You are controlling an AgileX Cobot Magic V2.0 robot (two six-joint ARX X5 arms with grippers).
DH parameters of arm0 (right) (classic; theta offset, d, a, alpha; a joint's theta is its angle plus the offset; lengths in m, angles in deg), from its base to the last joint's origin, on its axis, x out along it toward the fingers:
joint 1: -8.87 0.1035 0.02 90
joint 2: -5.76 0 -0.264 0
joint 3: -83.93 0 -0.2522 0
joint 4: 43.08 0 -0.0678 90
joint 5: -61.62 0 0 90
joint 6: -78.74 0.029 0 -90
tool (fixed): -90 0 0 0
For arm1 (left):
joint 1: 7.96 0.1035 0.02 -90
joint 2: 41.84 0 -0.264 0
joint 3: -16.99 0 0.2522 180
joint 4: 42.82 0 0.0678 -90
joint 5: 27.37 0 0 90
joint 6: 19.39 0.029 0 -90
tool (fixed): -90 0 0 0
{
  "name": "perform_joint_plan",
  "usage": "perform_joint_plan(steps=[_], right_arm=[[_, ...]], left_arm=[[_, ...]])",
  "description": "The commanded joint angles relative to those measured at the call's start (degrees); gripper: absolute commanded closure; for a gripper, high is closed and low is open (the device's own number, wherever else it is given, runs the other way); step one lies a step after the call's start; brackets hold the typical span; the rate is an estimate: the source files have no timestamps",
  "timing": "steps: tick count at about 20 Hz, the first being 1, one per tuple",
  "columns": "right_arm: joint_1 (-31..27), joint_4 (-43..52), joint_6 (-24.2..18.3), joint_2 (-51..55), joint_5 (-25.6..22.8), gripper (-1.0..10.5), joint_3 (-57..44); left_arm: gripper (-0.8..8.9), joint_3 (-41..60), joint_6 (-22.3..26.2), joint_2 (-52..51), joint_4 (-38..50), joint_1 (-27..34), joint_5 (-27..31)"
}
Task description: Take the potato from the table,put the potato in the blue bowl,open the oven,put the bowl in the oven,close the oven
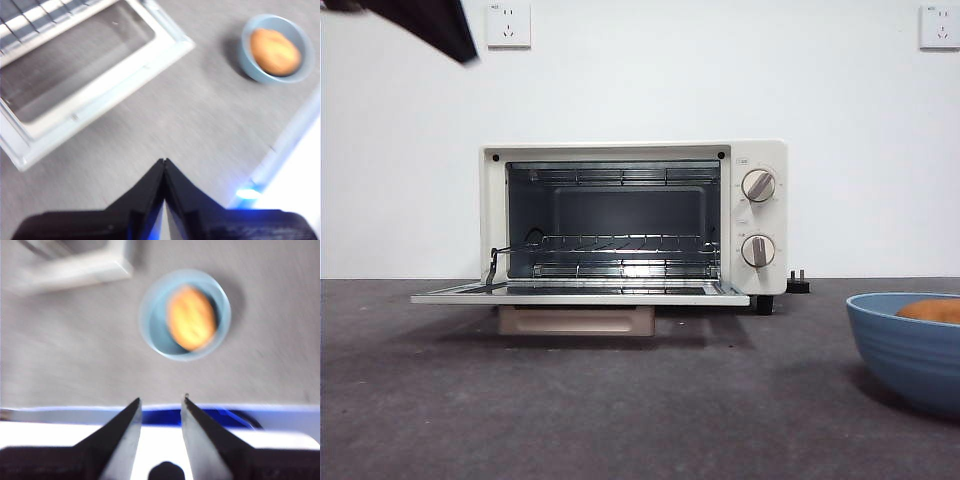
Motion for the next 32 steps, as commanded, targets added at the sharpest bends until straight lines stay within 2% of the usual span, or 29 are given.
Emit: perform_joint_plan(steps=[1, 4, 6, 8, 11, 14, 17, 30, 32], right_arm=[[-0.1, -1.3, 0.7, -3.4, -1.7, 8.1, -3.1], [-0.1, -1.3, 0.6, -10.4, -4.5, 8.1, -4.4], [-0.5, 0.5, 0.1, -15.9, -6.9, 8.1, -4.4], [-3.6, 6.0, -3.0, -21.3, -5.0, 7.9, -4.4], [-9.4, 9.1, -7.7, -27.0, -3.3, 6.9, -4.4], [-14.7, 13.2, -11.0, -31.1, -2.1, 6.9, -4.4], [-18.2, 16.5, -14.2, -35.0, 3.0, 6.9, -4.4], [-18.4, 22.5, -16.2, -48.4, 2.7, 7.0, -4.4], [-18.4, 22.6, -16.2, -50.1, 2.7, 7.5, -4.4]], left_arm=[[8.19, 0.2, 1.8, -2.8, -4.2, -0.2, -1.2], [8.19, 0.2, 1.9, -5.5, -7.9, -0.7, -6.3], [8.19, 0.3, 2.4, -7.0, -9.9, -1.4, -7.8], [8.19, 0.3, 2.5, -8.4, -12.5, -3.0, -7.7], [8.19, 0.3, 2.5, -10.1, -13.7, -4.3, -7.6], [8.19, 0.3, 2.6, -11.8, -13.8, -4.7, -7.6], [8.19, 0.3, 2.6, -12.9, -13.8, -4.6, -7.6], [8.19, 0.3, 2.6, -13.0, -13.8, -4.6, -7.6], [8.19, 0.3, 2.6, -13.0, -13.8, -4.6, -7.5]])
